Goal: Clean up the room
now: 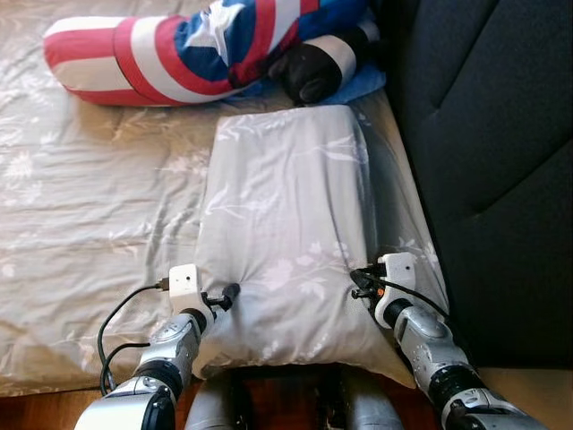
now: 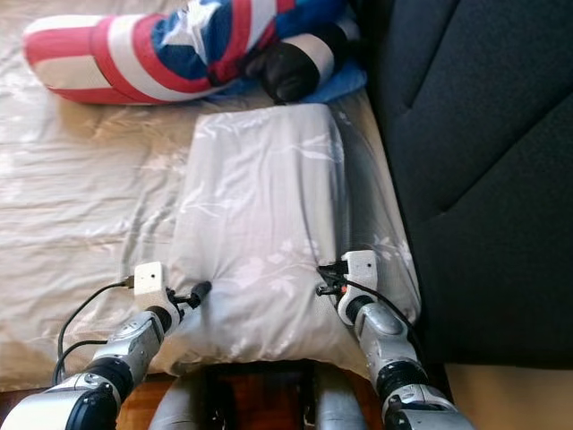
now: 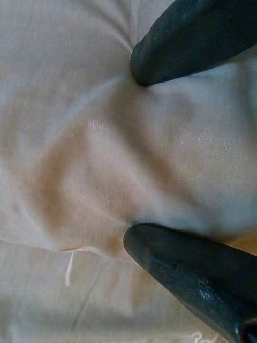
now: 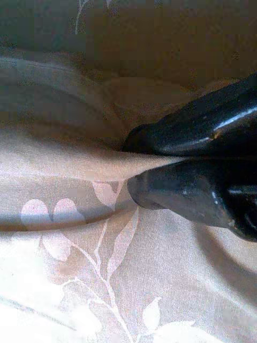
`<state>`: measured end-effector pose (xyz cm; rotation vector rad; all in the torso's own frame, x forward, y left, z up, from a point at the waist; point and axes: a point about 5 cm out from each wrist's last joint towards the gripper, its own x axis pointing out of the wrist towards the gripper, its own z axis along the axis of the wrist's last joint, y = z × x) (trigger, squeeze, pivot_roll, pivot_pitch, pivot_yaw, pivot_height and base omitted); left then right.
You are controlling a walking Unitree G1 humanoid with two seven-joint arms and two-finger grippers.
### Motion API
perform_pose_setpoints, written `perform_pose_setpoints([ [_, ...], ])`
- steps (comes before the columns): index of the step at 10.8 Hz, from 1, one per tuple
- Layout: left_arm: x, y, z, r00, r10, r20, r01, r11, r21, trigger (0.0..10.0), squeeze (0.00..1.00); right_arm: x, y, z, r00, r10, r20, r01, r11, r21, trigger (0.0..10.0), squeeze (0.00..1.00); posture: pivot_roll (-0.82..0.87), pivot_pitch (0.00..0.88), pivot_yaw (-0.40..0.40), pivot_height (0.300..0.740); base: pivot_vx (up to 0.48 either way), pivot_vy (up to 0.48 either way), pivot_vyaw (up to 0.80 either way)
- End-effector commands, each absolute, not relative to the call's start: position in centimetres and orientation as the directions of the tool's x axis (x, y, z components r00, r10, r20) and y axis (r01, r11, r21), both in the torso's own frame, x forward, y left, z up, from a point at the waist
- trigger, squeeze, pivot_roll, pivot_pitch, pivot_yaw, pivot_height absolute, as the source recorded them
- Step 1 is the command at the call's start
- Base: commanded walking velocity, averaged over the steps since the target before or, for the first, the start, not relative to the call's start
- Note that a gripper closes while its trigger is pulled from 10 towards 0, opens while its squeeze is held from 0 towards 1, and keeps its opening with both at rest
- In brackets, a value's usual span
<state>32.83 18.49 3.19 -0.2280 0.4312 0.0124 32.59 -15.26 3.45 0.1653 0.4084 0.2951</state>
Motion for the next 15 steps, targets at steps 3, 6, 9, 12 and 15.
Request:
perform_pose_setpoints([
  [3,30.3,19.0,0.3,0.847,-0.029,-0.530,-0.122,0.961,-0.249,0.0,0.00,30.0,-15.9,0.3,0.817,0.304,-0.490,-0.210,0.948,0.239,0.0,0.00,-0.13,0.416,-0.041,0.668,0.000,0.000,0.00],
  [6,30.5,18.4,0.4,0.854,-0.065,-0.516,-0.100,0.953,-0.285,0.0,0.00,30.0,-15.7,0.3,0.815,0.308,-0.491,-0.215,0.947,0.238,0.0,0.00,-0.12,0.410,-0.044,0.668,0.000,0.000,0.00],
  [9,30.2,18.5,0.2,0.857,-0.082,-0.509,-0.087,0.950,-0.300,0.0,0.00,29.9,-15.2,0.2,0.812,0.317,-0.490,-0.220,0.944,0.246,0.0,0.00,-0.11,0.405,-0.039,0.668,0.000,0.000,0.00],
  [12,30.2,18.4,0.3,0.865,-0.085,-0.494,-0.086,0.946,-0.313,0.0,0.00,30.2,-14.9,0.4,0.815,0.319,-0.484,-0.222,0.943,0.248,0.0,0.00,-0.10,0.395,-0.037,0.668,0.000,0.000,0.00],
  [15,30.3,18.6,0.5,0.875,-0.088,-0.476,-0.080,0.944,-0.321,0.0,0.00,30.1,-14.5,0.4,0.816,0.318,-0.482,-0.221,0.943,0.249,0.0,0.00,-0.09,0.387,-0.036,0.668,0.000,0.000,0.00],
])
